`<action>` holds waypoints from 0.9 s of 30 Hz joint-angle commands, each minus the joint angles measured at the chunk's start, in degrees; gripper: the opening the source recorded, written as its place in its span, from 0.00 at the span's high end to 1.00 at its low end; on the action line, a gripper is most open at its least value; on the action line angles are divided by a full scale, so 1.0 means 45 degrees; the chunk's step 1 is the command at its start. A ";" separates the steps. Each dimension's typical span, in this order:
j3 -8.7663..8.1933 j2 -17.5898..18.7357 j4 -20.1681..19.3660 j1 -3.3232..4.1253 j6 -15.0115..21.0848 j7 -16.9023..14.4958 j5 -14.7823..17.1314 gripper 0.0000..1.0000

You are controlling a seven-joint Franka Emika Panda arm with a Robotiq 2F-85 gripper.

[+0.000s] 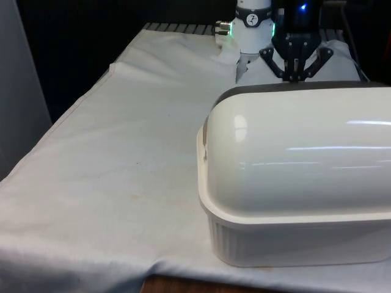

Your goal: Open the lid, then close it.

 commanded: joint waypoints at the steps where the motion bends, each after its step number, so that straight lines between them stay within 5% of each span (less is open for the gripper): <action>1: -0.0076 -0.0038 0.0115 0.0038 -0.0115 0.0076 -0.0089 1.00; 27: -0.0204 -0.0076 0.1235 0.0038 -0.0038 0.0216 -0.0089 1.00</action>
